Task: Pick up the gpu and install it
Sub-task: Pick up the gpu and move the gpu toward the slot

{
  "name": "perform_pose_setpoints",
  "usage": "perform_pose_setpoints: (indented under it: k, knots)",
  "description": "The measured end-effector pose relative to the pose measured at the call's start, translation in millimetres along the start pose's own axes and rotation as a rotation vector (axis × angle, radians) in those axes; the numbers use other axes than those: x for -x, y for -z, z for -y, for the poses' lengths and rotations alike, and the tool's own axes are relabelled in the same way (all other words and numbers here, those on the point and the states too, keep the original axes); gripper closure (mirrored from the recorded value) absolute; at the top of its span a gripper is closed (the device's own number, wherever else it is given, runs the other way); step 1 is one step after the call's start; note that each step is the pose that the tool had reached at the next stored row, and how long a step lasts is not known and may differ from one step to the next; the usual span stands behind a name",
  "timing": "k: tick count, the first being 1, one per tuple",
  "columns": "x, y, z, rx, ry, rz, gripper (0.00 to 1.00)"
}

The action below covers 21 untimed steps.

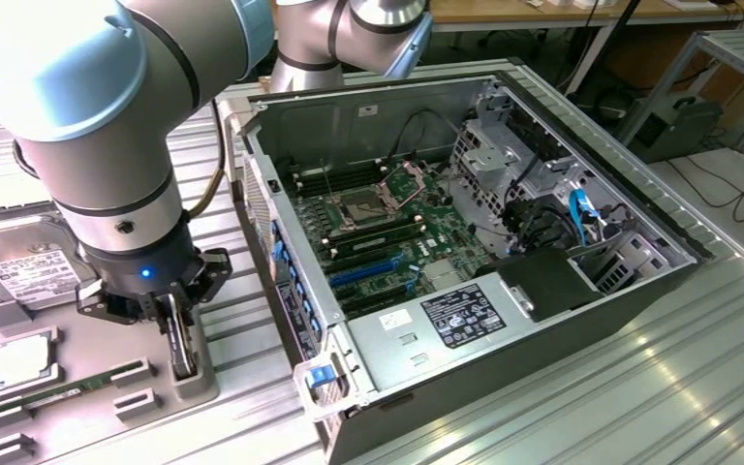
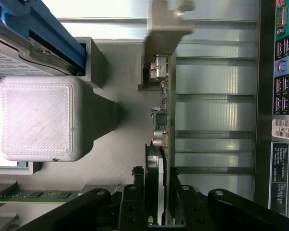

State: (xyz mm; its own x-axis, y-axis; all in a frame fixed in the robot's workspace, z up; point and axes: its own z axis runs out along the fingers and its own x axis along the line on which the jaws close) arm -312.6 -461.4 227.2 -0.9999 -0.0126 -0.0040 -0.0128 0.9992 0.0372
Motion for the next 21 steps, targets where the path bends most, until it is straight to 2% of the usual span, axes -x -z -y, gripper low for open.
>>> perform_pose_setpoints:
  k: [21]
  knots:
    - [0.0,1.7,-0.1,-0.0001,0.0,-0.0001,0.72]
